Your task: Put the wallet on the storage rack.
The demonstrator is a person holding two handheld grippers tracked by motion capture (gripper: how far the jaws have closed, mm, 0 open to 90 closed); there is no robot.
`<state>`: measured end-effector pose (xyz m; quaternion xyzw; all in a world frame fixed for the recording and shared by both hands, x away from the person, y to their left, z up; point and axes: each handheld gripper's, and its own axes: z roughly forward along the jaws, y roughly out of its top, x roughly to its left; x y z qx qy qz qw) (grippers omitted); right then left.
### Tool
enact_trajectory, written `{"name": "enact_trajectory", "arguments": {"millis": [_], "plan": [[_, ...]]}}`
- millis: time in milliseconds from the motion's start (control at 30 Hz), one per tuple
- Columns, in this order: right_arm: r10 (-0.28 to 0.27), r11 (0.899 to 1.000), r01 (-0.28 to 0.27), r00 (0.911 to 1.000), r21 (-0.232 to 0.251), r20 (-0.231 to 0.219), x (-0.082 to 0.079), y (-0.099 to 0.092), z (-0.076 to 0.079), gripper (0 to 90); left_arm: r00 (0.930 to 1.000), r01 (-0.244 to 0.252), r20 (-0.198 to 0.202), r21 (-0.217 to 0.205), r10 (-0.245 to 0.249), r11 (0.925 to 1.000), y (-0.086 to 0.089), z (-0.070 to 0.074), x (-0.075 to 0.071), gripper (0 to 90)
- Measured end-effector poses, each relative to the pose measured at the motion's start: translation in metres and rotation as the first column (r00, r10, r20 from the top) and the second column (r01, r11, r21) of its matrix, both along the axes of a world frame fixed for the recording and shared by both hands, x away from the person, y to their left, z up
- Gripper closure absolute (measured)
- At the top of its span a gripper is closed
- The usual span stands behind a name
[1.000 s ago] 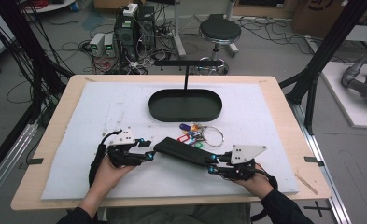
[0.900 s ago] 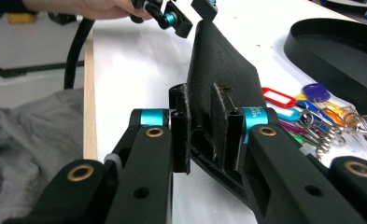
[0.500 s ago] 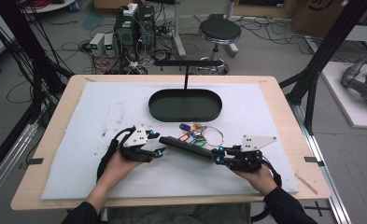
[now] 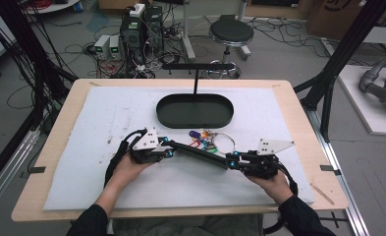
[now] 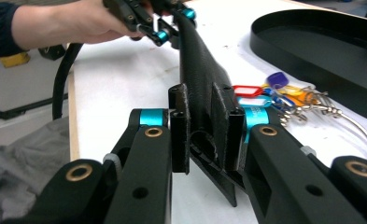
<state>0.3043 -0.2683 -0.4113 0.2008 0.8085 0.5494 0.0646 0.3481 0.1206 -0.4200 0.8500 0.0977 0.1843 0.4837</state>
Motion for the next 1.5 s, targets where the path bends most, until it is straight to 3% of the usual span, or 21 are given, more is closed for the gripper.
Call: {"name": "enact_trajectory", "arguments": {"millis": [167,200,233,300,400,433,500,567,600,633,700,733,767,833,1000,1067,1100,1167,1233,1333,1500], "plan": [[-0.033,0.999,0.033,0.9994,0.023,-0.007,0.004,-0.004,0.000,73.8,0.9977,-0.020,-0.065,-0.037,0.018,0.9991,0.000,0.003,-0.001,76.0],[-0.042,0.999,0.042,0.9990,0.027,-0.013,0.005,-0.005,0.000,68.9,0.9972,-0.020,-0.073,-0.041,0.017,0.9989,0.000,0.003,-0.001,76.0],[-0.052,0.998,0.053,0.9982,0.026,-0.030,0.008,-0.005,-0.002,55.9,0.9953,-0.029,-0.094,-0.054,0.024,0.9981,0.000,0.004,-0.002,76.6],[-0.055,0.998,0.056,0.9979,0.020,-0.033,0.010,-0.004,-0.003,50.8,0.9942,-0.028,-0.106,-0.058,0.022,0.9979,0.001,0.005,-0.003,76.8],[-0.076,0.997,0.076,0.9966,-0.011,-0.030,0.014,-0.001,-0.006,41.9,0.9924,-0.019,-0.123,-0.075,0.009,0.9970,0.002,0.006,-0.004,77.3],[-0.096,0.994,0.095,0.9954,-0.050,-0.011,0.018,0.003,-0.010,40.9,0.9880,-0.021,-0.154,-0.097,0.006,0.9951,0.002,0.008,-0.005,77.4],[-0.095,0.992,0.094,0.9955,-0.085,-0.008,0.021,0.008,-0.014,44.6,0.9863,-0.024,-0.165,-0.102,0.007,0.9945,0.002,0.008,-0.006,77.5],[-0.082,0.992,0.082,0.9966,-0.101,-0.003,0.023,0.011,-0.016,55.0,0.9836,-0.017,-0.180,-0.114,-0.004,0.9933,0.004,0.009,-0.011,77.5],[-0.082,0.992,0.082,0.9966,-0.101,-0.003,0.023,0.011,-0.016,55.0,0.9836,-0.017,-0.180,-0.114,-0.004,0.9933,0.004,0.009,-0.011,77.5],[-0.062,0.993,0.061,0.9981,-0.096,-0.004,0.025,0.010,-0.015,65.5,0.9816,-0.015,-0.191,-0.128,-0.010,0.9916,0.006,0.009,-0.016,77.6],[-0.036,0.996,0.034,0.9992,-0.088,-0.020,0.027,0.008,-0.015,69.0,0.9809,-0.010,-0.193,-0.138,-0.017,0.9904,0.008,0.009,-0.019,77.5],[0.013,0.998,-0.016,0.9989,-0.064,-0.046,0.028,0.007,-0.013,72.5,0.9802,-0.003,-0.197,-0.145,-0.026,0.9895,0.010,0.010,-0.021,77.4],[0.013,0.998,-0.016,0.9989,-0.064,-0.046,0.028,0.007,-0.013,72.5,0.9805,0.008,-0.193,-0.147,-0.037,0.9891,0.011,0.010,-0.024,77.4],[0.080,0.995,-0.083,0.9943,-0.053,-0.071,0.028,0.008,-0.011,74.2,0.9858,0.042,-0.155,-0.140,-0.064,0.9893,0.016,0.006,-0.031,75.3],[0.136,0.986,-0.145,0.9852,-0.078,-0.104,0.030,0.011,-0.015,75.1,0.9863,0.032,-0.157,-0.111,-0.050,0.9932,0.015,-0.003,-0.028,52.2],[0.149,0.984,-0.157,0.9841,-0.081,-0.097,0.030,0.011,-0.014,75.1,0.9802,0.044,-0.186,-0.126,-0.067,0.9910,0.013,-0.006,-0.024,48.2],[0.161,0.982,-0.169,0.9827,-0.083,-0.091,0.029,0.011,-0.013,75.1,0.9791,0.043,-0.192,-0.124,-0.066,0.9914,0.011,-0.008,-0.023,42.7],[0.170,0.981,-0.177,0.9811,-0.083,-0.093,0.029,0.011,-0.013,75.1,0.9790,0.045,-0.193,-0.111,-0.065,0.9929,0.006,-0.011,-0.021,41.9],[0.179,0.979,-0.186,0.9801,-0.084,-0.085,0.029,0.010,-0.014,75.0,0.9730,0.068,-0.214,-0.091,-0.086,0.9935,-0.001,-0.014,-0.019,42.8],[0.183,0.978,-0.190,0.9794,-0.088,-0.086,0.029,0.010,-0.014,74.8,0.9707,0.106,-0.205,-0.104,-0.126,0.9889,-0.005,-0.014,-0.019,58.1],[0.172,0.980,-0.180,0.9810,-0.090,-0.089,0.030,0.008,-0.015,73.3,0.9713,0.110,-0.200,-0.106,-0.129,0.9883,-0.007,-0.014,-0.019,70.0]]}}
